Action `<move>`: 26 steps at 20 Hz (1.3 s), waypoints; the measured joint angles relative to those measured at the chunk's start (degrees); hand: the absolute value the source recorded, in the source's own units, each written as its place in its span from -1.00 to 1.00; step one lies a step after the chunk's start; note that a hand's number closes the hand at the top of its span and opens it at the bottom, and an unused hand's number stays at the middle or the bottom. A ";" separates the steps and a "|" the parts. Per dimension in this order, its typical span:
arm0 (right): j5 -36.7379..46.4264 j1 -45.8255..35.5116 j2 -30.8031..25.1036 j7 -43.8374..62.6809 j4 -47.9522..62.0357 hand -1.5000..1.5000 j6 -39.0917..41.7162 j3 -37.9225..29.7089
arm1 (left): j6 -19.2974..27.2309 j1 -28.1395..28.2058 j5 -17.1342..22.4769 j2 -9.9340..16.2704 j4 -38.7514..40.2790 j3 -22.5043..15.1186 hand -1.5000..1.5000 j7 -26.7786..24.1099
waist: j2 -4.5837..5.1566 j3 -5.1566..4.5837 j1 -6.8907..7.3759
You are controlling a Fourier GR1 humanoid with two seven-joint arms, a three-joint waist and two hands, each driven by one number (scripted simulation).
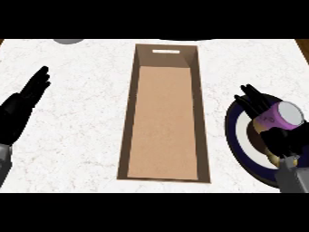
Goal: Pick the squash from the plate and place it in the cardboard box
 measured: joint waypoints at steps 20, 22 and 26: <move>19.23 17.33 -22.04 -60.88 2.42 -1.00 4.54 -31.91 | 5.03 7.72 -5.93 -3.57 4.19 -2.42 0.00 -5.64 | -2.53 0.90 -3.76; 23.53 21.25 -22.51 -63.67 3.02 -1.00 2.29 -32.78 | 5.30 7.32 -6.64 -4.24 5.28 -2.84 0.00 -6.37 | -2.50 0.79 -3.40; 30.35 29.24 -21.86 -66.60 1.53 -1.00 -0.57 -33.29 | 5.57 6.85 -8.10 -5.32 6.96 -3.57 0.00 -7.99 | -2.62 0.58 -2.34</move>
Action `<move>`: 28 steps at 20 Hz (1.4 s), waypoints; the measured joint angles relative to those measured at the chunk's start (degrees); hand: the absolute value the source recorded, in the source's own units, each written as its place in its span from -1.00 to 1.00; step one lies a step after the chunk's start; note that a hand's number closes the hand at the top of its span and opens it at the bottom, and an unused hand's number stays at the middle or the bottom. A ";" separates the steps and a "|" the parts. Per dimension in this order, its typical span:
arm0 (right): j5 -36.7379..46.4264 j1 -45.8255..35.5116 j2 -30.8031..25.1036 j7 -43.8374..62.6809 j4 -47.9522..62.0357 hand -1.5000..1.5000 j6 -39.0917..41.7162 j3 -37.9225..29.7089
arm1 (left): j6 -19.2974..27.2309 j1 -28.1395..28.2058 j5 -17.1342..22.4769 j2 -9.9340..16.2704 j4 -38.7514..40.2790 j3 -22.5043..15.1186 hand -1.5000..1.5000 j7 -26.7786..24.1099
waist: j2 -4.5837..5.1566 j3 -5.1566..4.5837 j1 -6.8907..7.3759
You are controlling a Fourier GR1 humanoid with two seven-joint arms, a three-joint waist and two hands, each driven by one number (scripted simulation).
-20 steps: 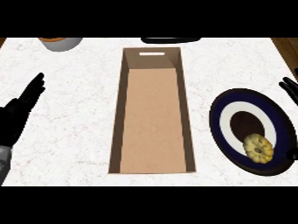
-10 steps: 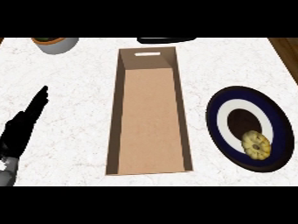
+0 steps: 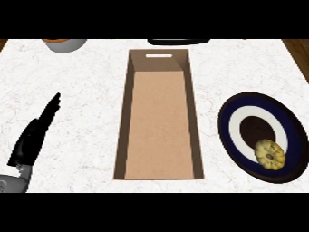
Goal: Pick the squash from the plate and place it in the cardboard box
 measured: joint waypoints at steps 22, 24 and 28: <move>31.29 9.94 15.42 15.35 -22.29 -1.00 -8.51 2.97 | -3.14 -4.02 -5.21 -5.48 4.53 1.73 0.00 -1.24 | 0.07 -0.21 2.82; 33.03 8.32 15.85 16.49 -21.76 -1.00 -7.41 3.37 | -3.02 -3.62 -6.23 -6.23 3.97 1.84 0.00 -0.99 | 0.06 -0.20 2.88; 36.86 6.02 17.67 16.39 -19.50 -1.00 -7.31 4.72 | -4.10 -3.72 -7.33 -6.87 3.24 2.83 0.00 -0.37 | 0.05 -0.20 2.91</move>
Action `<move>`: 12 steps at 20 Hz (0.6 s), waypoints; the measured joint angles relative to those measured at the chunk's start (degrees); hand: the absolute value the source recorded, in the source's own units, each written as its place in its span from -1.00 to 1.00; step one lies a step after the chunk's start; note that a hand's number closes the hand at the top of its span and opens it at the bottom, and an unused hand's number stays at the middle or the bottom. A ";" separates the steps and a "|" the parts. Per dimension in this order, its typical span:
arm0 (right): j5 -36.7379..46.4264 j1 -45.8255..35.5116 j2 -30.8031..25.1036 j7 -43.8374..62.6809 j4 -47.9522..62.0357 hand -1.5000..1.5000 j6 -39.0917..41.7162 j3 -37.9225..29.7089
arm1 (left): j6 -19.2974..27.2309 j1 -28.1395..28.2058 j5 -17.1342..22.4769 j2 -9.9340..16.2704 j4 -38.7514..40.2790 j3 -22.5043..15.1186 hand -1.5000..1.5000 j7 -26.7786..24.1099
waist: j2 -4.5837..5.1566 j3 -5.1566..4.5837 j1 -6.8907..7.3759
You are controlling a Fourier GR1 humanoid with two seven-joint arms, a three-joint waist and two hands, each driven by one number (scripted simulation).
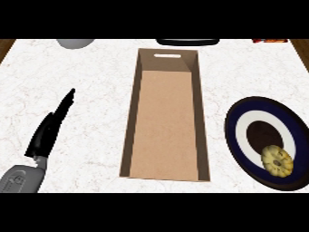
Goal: Pick the squash from the plate and place it in the cardboard box
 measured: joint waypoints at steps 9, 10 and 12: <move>5.42 -6.16 4.33 -1.41 3.51 -1.00 -5.44 1.12 | -2.64 2.01 -1.37 -0.86 -0.25 2.72 0.00 -1.44 | -0.01 0.02 0.03; 5.93 -7.08 4.11 -1.08 3.79 -1.00 -5.18 1.00 | -2.79 2.13 -1.67 -1.05 -0.53 3.06 0.00 -1.36 | 0.00 0.02 0.04; 7.96 -7.34 4.62 -0.98 4.37 -1.00 -5.75 1.64 | -2.58 1.07 -2.71 -1.93 0.54 3.19 0.00 -0.95 | 0.01 0.01 0.00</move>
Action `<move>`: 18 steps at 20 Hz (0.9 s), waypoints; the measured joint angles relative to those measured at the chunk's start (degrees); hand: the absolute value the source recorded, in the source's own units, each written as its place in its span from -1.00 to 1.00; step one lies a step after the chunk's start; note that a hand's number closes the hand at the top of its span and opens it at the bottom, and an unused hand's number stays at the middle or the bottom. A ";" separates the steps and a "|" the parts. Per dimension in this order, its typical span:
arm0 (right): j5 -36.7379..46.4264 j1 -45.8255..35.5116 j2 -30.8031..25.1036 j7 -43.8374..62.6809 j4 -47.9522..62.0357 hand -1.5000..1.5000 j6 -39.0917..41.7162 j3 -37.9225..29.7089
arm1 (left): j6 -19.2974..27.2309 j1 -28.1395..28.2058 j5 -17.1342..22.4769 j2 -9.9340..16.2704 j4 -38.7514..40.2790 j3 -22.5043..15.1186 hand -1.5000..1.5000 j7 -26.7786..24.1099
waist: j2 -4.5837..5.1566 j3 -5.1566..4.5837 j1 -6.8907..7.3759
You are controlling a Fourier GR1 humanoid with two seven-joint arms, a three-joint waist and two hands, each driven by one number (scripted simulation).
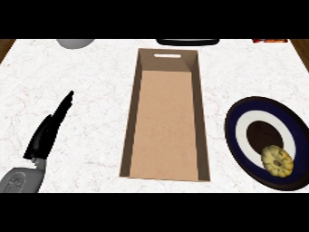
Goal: Pick the squash from the plate and place it in the cardboard box
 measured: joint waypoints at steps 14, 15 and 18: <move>9.19 -7.74 2.51 6.41 5.23 -1.00 -0.64 3.16 | -2.45 0.74 -3.12 -2.48 -2.92 2.84 0.00 1.35 | -0.01 0.01 0.12; 9.27 -8.49 2.37 6.22 6.43 -1.00 -1.05 3.10 | -2.84 1.21 -3.12 -2.27 -2.46 3.40 0.00 0.26 | -0.01 0.00 0.13; 10.13 -9.71 2.25 6.25 8.60 -1.00 -1.71 3.55 | -2.89 0.03 -4.11 -3.15 -0.63 3.96 0.00 -0.40 | 0.00 -0.02 0.05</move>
